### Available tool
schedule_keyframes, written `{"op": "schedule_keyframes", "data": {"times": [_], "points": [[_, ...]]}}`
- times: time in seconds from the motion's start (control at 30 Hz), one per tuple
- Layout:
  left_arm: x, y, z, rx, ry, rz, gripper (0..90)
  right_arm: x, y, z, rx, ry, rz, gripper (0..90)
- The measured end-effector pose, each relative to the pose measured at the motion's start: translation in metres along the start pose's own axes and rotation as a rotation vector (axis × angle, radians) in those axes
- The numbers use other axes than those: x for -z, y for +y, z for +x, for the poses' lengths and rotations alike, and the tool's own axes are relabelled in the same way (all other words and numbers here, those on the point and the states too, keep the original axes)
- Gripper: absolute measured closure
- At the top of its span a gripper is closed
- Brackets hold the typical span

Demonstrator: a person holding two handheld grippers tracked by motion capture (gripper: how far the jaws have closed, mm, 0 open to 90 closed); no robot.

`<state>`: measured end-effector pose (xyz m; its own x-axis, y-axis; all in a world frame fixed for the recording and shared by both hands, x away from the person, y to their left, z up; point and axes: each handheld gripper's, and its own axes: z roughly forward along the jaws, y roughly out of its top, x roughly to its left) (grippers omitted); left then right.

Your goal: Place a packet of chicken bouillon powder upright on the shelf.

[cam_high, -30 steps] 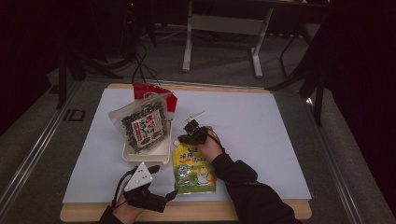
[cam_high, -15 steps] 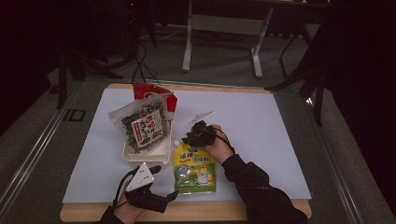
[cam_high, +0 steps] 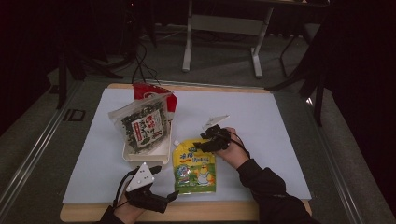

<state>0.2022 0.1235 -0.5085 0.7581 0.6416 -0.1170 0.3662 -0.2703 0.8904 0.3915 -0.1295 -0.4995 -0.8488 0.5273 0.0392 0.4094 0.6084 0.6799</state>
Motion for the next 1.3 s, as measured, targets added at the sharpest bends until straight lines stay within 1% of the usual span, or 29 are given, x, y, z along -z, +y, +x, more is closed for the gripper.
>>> {"op": "schedule_keyframes", "data": {"times": [0.07,0.17,0.23,0.3,0.37,0.43,0.5,0.57,0.6,0.73,0.77,0.8,0.83,0.9,0.97,1.07,1.1,1.17,1.3], "points": [[0.0,0.0,0.0,-0.003,-0.002,0.003,0.7,0.004,-0.005,-0.002,-0.009,0.002,0.004,43.0],[0.0,0.0,-0.001,-0.002,-0.004,0.003,0.7,0.006,-0.012,-0.006,-0.007,0.005,0.011,38.3],[-0.001,0.0,-0.001,-0.003,-0.003,0.004,0.7,0.006,-0.016,-0.006,-0.012,0.011,0.016,35.5],[-0.001,-0.001,-0.001,-0.001,-0.008,0.005,0.7,0.006,-0.02,-0.008,-0.014,0.006,0.02,34.3],[-0.001,-0.001,-0.001,-0.002,-0.008,0.007,0.7,0.004,-0.022,-0.01,-0.016,0.006,0.019,30.9],[-0.002,-0.001,-0.001,-0.002,-0.006,0.006,0.7,0.001,-0.023,-0.013,-0.022,-0.001,0.026,29.2],[-0.002,-0.001,-0.001,0.003,-0.01,0.005,0.6,-0.002,-0.025,-0.015,-0.029,-0.009,0.024,25.5],[-0.002,-0.001,-0.001,0.0,-0.008,0.006,0.7,-0.006,-0.026,-0.018,-0.033,-0.014,0.027,21.3],[-0.002,-0.001,-0.001,0.001,-0.01,0.006,0.7,-0.009,-0.026,-0.019,-0.031,-0.018,0.032,20.9],[-0.002,-0.002,-0.001,0.002,-0.009,0.008,0.7,-0.019,-0.028,-0.022,-0.024,-0.025,0.058,14.6],[-0.002,-0.002,-0.001,0.003,-0.01,0.009,0.7,-0.022,-0.028,-0.022,-0.016,-0.029,0.068,13.5],[-0.002,-0.002,0.0,0.001,-0.009,0.011,0.7,-0.025,-0.029,-0.023,-0.009,-0.024,0.075,13.1],[-0.003,-0.002,0.0,0.0,-0.008,0.011,0.7,-0.027,-0.029,-0.023,-0.016,-0.019,0.077,11.4],[-0.003,-0.002,0.0,0.0,-0.009,0.014,0.7,-0.029,-0.029,-0.023,-0.012,-0.014,0.082,10.5],[-0.004,-0.002,-0.001,0.002,-0.012,0.014,0.7,-0.032,-0.029,-0.024,-0.021,-0.012,0.097,9.6],[-0.004,-0.002,-0.001,-0.001,-0.012,0.016,0.7,-0.033,-0.029,-0.022,-0.009,-0.025,0.104,10.6],[-0.004,-0.002,-0.001,-0.001,-0.012,0.016,0.7,-0.032,-0.029,-0.021,-0.005,-0.025,0.108,12.5],[-0.004,-0.002,-0.001,-0.001,-0.011,0.017,0.7,-0.031,-0.029,-0.019,-0.013,-0.025,0.109,15.0],[-0.005,-0.002,-0.001,-0.005,-0.012,0.023,0.7,-0.03,-0.029,-0.017,-0.003,-0.022,0.107,21.4]]}}
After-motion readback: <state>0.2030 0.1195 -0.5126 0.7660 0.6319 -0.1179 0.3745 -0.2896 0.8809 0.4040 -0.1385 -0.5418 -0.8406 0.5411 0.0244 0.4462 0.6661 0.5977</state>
